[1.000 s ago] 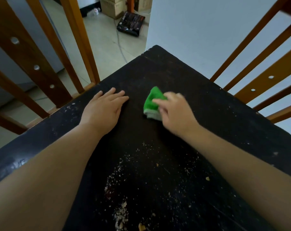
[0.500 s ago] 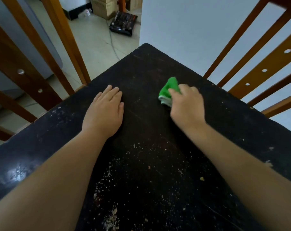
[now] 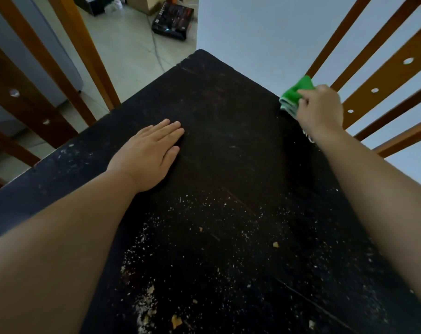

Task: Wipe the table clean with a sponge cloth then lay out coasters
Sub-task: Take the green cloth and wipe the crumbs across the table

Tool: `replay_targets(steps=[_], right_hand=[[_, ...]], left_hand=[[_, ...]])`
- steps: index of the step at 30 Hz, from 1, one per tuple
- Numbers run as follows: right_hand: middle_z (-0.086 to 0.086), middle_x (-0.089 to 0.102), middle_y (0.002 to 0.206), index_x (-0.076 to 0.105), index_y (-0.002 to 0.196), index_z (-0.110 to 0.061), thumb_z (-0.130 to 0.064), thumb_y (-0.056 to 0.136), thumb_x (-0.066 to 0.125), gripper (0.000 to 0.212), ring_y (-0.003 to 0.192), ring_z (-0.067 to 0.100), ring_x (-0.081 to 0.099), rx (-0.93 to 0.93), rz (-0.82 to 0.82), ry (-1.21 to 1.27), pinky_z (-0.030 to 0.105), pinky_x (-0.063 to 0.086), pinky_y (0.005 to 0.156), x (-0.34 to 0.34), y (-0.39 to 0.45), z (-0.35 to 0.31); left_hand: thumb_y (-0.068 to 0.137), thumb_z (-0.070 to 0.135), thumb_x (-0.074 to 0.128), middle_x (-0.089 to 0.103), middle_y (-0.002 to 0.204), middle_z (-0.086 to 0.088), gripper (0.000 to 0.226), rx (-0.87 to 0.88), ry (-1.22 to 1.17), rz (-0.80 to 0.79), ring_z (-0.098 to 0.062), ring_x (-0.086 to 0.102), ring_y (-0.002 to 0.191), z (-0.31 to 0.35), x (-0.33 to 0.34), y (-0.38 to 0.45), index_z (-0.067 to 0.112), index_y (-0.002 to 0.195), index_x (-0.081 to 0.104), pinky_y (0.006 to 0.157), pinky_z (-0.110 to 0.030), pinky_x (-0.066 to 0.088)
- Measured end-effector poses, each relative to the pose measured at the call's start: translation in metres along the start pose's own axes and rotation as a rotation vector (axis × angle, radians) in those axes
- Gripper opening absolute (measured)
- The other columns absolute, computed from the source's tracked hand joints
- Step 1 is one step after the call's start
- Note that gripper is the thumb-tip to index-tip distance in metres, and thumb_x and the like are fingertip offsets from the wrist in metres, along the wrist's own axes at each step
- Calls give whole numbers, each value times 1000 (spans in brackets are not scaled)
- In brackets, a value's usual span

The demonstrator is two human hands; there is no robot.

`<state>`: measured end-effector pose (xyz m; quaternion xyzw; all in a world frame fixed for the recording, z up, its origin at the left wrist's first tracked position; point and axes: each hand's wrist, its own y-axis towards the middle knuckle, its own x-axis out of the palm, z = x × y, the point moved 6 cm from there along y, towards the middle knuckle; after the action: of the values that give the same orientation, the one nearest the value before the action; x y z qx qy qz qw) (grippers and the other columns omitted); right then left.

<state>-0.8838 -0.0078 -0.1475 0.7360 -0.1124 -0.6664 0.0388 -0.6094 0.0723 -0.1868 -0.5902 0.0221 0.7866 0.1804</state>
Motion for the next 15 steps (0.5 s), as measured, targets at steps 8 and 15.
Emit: replay_targets(steps=[8,15], right_hand=[[16,54,116,55,121,-11,-12,90,45,32,102,30,48,-183,-63,110,38,43,88,7,-68,-66],[10,53,120,54,124,-17,-16,92,45,33,107,22,48,-342,-102,348,24,34,89,-17,-80,-75]], left_hand=[[98,31,26,11,154,8,48,-41,6,5,-7,3,142,-1,0,0,25,144,15,114,-25,-1],[98,29,28,12,154,8,48,-75,6,19,-7,4,142,2,-2,-1,25,144,16,114,-26,0]])
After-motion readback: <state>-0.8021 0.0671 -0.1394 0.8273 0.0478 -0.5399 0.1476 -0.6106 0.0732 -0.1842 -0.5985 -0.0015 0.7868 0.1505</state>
